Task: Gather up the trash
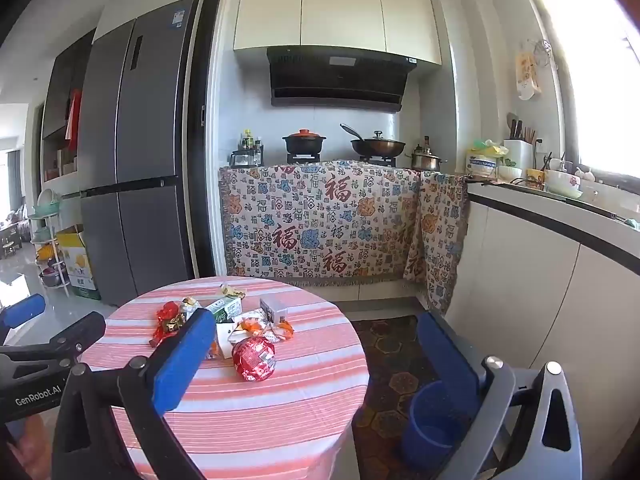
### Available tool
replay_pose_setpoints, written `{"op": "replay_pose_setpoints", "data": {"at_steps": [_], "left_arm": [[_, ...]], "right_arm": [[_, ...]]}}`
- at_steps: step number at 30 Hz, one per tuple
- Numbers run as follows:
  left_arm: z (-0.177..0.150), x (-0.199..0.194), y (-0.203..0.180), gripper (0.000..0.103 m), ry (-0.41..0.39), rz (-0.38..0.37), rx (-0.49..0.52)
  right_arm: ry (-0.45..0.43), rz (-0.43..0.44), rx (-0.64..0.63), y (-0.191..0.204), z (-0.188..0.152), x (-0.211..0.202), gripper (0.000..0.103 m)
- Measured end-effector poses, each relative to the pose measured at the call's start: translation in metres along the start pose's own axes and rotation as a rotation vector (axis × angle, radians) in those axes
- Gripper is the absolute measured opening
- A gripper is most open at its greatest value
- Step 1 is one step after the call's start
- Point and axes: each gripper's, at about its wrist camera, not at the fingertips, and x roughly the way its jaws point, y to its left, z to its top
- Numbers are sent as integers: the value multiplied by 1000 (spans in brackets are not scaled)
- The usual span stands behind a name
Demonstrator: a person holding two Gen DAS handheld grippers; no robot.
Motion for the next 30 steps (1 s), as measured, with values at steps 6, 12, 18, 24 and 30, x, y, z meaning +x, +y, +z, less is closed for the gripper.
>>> {"op": "replay_pose_setpoints", "data": {"at_steps": [6,12,18,24,30], "left_arm": [[0,-4,-4,103,7,-8,0],[-1,-4,4,103,20,-14,-9],[-1,-2,1,103,27,-14,-4],[-3,-3,0,103,31,-18,-3],[-4,-3,-1,103,33,-19,-5]], "right_arm": [[-6,9,8,2,-1,-1,103],[-3,3,-5,4,-3,1,103],[-2,0,-13,8,-3,-1,103],[-1,-4,-19,12,-6,0,103],[-4,-9,-19,12,-6,0,103]]}}
